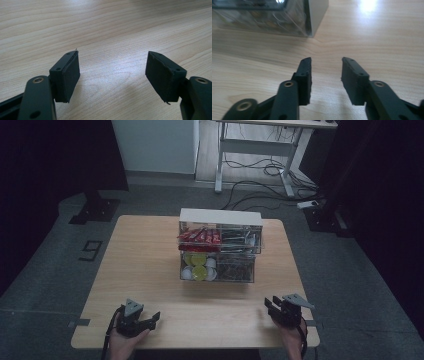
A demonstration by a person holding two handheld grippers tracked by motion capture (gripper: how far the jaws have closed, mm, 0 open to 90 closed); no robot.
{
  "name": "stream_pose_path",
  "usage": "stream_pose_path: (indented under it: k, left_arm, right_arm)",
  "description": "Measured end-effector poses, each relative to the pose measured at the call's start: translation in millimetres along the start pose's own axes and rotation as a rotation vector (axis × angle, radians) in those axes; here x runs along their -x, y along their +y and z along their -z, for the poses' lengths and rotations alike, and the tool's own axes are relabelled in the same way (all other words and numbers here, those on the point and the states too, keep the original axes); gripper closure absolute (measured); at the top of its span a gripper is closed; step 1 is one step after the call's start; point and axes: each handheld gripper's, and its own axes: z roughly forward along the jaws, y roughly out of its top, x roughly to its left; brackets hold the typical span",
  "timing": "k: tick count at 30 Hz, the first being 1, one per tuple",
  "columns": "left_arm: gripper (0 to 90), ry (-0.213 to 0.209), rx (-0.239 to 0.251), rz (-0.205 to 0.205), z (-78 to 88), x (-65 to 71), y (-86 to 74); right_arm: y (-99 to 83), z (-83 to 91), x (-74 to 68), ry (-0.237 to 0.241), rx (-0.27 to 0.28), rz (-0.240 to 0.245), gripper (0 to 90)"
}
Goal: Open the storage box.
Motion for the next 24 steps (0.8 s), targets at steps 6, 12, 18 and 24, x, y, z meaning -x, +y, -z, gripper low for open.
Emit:
stream_pose_path:
  k: [6,12,18,24]
  left_arm:
    - [27.7,0.003,0.000,0.003,0.8,-1.1,-0.2]
    - [27.7,0.001,-0.002,0.000,0.0,-0.6,-0.7]
    - [27.7,-0.002,-0.005,-0.005,-1.1,1.7,-0.7]
    - [27.7,-0.003,-0.001,-0.004,0.3,1.4,-0.5]
  right_arm:
    - [8.1,11.3,-3.8,0.036,0.042,0.017,70.6]
    - [15.8,18.3,-11.2,0.059,0.071,0.038,76.6]
    - [18.7,22.0,-13.5,0.084,0.086,0.044,81.4]
    - [26.2,26.3,-19.2,0.113,0.097,0.057,83.5]
